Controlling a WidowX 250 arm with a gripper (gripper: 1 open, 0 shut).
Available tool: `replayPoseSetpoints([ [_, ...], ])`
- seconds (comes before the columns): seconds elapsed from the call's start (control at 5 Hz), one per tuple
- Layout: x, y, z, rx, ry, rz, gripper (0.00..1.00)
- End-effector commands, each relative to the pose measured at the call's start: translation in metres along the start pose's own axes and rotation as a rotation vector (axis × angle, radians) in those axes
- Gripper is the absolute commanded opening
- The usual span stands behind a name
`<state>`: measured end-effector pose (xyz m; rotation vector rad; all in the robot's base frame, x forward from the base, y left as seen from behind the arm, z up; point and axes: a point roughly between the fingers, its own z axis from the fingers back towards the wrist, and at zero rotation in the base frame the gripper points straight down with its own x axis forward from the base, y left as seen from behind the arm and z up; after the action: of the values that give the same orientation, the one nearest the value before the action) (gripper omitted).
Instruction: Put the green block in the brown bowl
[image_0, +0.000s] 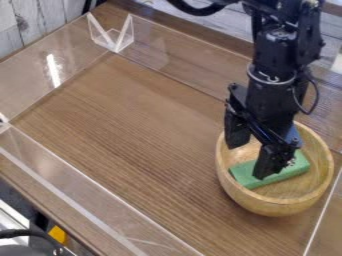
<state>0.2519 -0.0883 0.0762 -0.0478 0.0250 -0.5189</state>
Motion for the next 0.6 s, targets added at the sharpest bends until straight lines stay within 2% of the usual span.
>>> replayPoseSetpoints([
  [0.0, 0.0069, 0.0067, 0.0229, 0.031, -0.072, 0.02, 1.0],
  [0.4, 0.0041, 0.0115, 0.0305, 0.056, -0.078, 0.029, 1.0],
])
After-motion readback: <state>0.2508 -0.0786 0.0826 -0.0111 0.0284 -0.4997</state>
